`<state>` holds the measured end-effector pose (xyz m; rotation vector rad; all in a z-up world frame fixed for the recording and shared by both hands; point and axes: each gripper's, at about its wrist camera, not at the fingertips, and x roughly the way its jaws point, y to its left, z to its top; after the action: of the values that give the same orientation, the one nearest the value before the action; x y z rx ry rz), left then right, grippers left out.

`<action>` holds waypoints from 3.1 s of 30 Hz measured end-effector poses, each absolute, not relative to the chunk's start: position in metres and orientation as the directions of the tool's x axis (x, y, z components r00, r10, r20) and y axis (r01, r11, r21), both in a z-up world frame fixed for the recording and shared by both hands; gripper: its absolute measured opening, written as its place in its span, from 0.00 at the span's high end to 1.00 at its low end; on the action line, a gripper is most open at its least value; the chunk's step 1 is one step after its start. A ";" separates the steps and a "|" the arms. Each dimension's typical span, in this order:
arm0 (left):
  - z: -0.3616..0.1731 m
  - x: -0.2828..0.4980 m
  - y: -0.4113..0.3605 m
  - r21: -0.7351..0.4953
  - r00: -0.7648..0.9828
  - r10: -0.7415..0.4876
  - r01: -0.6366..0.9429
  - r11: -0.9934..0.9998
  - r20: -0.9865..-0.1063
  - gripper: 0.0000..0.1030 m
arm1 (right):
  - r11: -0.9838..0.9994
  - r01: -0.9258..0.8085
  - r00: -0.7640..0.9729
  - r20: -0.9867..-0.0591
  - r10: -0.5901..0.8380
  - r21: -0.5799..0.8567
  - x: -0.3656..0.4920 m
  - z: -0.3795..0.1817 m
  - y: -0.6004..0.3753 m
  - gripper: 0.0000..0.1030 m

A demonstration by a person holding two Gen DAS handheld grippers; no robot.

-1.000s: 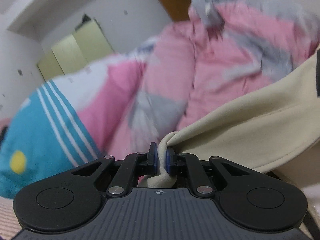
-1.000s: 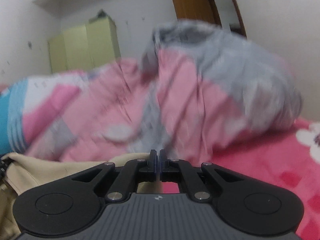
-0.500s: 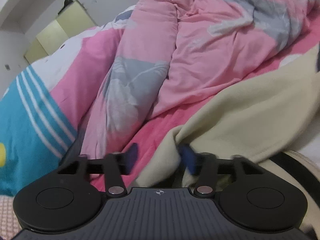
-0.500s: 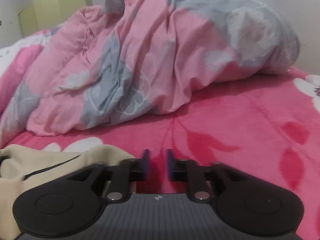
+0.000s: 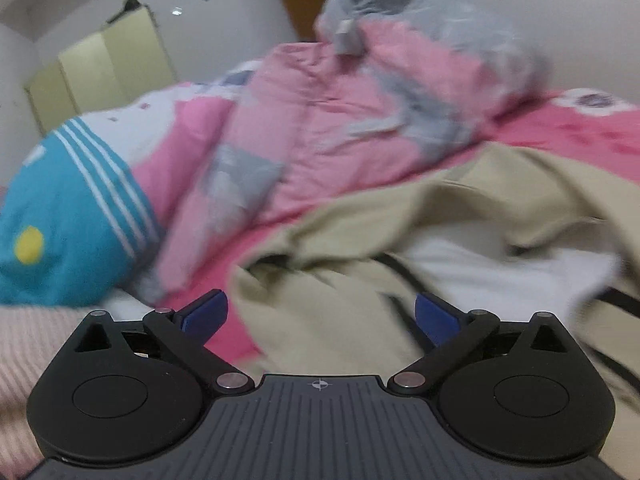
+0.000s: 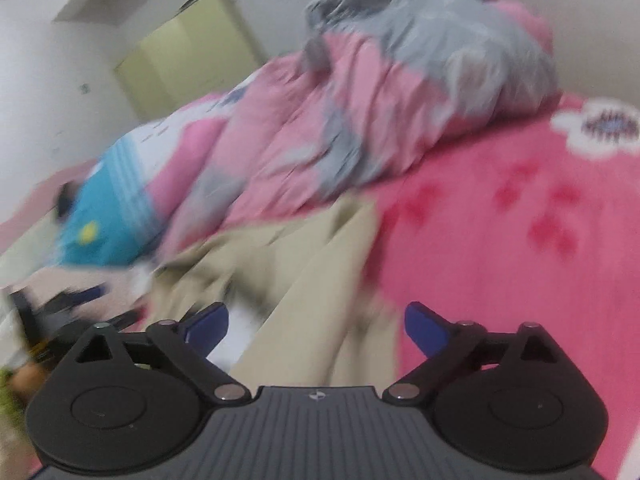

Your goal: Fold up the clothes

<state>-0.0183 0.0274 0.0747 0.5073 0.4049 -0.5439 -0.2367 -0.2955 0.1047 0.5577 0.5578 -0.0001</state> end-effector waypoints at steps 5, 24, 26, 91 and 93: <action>0.035 -0.055 0.016 0.364 0.756 -0.384 0.613 0.701 -0.531 0.06 | 0.819 0.106 0.765 -0.572 0.295 0.563 -0.286 0.090 -0.240 0.03; 0.007 -0.057 0.020 0.258 0.755 -0.373 0.569 0.781 -0.539 0.09 | 0.910 0.117 0.788 -0.594 0.159 0.399 -0.260 0.077 -0.186 0.87; 0.006 -0.057 0.020 0.251 0.754 -0.376 0.570 0.783 -0.540 0.09 | 0.892 0.106 0.813 -0.556 0.176 0.438 -0.265 0.085 -0.195 0.92; 0.026 -0.112 0.096 -0.110 0.575 -0.433 0.510 0.853 -0.695 0.47 | 0.994 0.093 0.847 -0.529 -0.053 0.050 -0.165 0.013 -0.210 0.28; 0.030 -0.114 0.098 -0.092 0.586 -0.425 0.512 0.854 -0.690 0.70 | 0.994 0.093 0.847 -0.529 -0.050 0.054 -0.165 0.013 -0.211 0.28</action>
<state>-0.1137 0.0975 0.0302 0.1214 0.7706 -0.5477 -0.1649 -0.2111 0.0131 0.0787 0.5552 -0.0757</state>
